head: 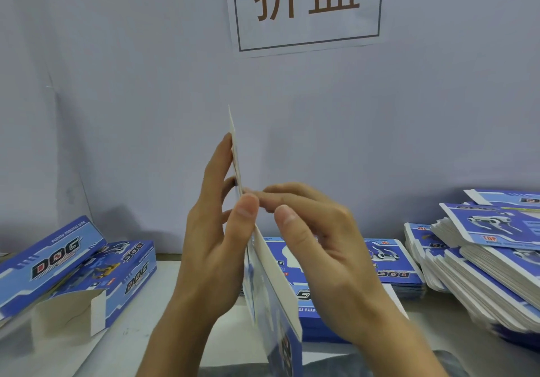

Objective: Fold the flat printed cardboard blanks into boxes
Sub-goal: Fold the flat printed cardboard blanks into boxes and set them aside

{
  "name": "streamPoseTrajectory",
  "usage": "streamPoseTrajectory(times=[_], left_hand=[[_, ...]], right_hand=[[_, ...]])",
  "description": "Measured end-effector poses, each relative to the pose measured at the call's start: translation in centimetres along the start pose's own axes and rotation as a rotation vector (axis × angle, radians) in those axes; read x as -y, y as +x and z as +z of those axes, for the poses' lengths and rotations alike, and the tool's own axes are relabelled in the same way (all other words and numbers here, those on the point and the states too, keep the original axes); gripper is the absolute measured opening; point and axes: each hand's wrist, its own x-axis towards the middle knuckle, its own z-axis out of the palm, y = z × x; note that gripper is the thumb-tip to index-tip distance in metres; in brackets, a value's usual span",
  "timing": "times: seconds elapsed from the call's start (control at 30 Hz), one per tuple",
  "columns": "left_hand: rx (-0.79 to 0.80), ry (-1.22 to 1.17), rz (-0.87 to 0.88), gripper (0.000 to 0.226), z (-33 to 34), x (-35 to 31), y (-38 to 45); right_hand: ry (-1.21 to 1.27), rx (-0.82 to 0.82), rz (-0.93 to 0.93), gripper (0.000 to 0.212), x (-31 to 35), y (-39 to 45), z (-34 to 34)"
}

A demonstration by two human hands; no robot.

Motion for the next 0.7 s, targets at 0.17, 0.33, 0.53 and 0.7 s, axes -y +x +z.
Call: streamPoseTrajectory(times=[0.17, 0.33, 0.53, 0.7], left_hand=[[0.044, 0.068, 0.075, 0.061, 0.1, 0.0, 0.4], [0.121, 0.066, 0.012, 0.063, 0.9, -0.2, 0.5], [0.111, 0.215, -0.008, 0.068, 0.6, 0.3, 0.1], [0.084, 0.359, 0.079, 0.036, -0.1, 0.4, 0.3]], right_hand=[[0.121, 0.093, 0.113, 0.041, -0.3, -0.1, 0.2], [0.5, 0.195, 0.375, 0.063, -0.6, 0.6, 0.4], [0.601, 0.292, 0.43, 0.058, 0.0, 0.8, -2.0], [0.511, 0.177, 0.416, 0.045, 0.4, 1.3, -3.5]])
